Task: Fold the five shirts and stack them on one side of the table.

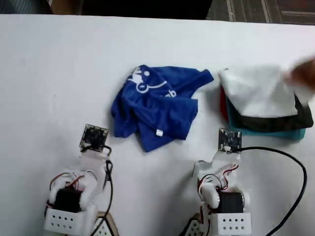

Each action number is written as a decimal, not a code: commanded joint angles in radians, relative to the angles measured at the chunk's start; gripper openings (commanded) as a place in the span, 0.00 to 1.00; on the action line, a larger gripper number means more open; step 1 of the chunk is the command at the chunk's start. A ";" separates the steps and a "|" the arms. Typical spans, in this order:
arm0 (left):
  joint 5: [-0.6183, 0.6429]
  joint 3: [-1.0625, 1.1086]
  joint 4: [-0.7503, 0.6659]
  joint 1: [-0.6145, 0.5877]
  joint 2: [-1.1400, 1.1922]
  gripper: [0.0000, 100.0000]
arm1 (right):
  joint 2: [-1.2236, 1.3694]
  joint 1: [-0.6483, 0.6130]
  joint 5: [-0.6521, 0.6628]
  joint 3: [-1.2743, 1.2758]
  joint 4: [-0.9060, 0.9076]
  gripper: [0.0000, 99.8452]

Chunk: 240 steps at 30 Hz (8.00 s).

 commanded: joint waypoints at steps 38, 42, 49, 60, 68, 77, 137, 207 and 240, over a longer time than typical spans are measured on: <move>0.002 0.021 0.006 0.006 -0.005 0.12 | -0.015 0.004 -0.009 0.006 0.005 0.02; 0.002 0.021 0.006 0.006 -0.005 0.12 | -0.015 0.004 -0.009 0.006 0.005 0.02; 0.002 0.021 0.006 0.006 -0.005 0.12 | -0.015 0.004 -0.009 0.006 0.005 0.02; 0.002 0.021 0.006 0.006 -0.005 0.12 | -0.015 0.004 -0.009 0.006 0.005 0.02; 0.002 0.021 0.006 0.006 -0.005 0.12 | -0.015 0.004 -0.009 0.006 0.005 0.02; 0.002 0.021 0.006 0.006 -0.005 0.12 | -0.015 0.004 -0.009 0.006 0.005 0.02; 0.002 0.021 0.006 0.006 -0.005 0.12 | -0.012 -0.645 -0.003 0.006 -0.300 0.18; -0.330 -0.559 -0.443 -0.282 0.623 0.20 | 1.715 -0.213 0.396 -1.524 0.133 0.46; -0.253 -2.836 0.517 0.144 2.708 0.03 | 1.721 0.176 0.407 -1.626 0.323 0.46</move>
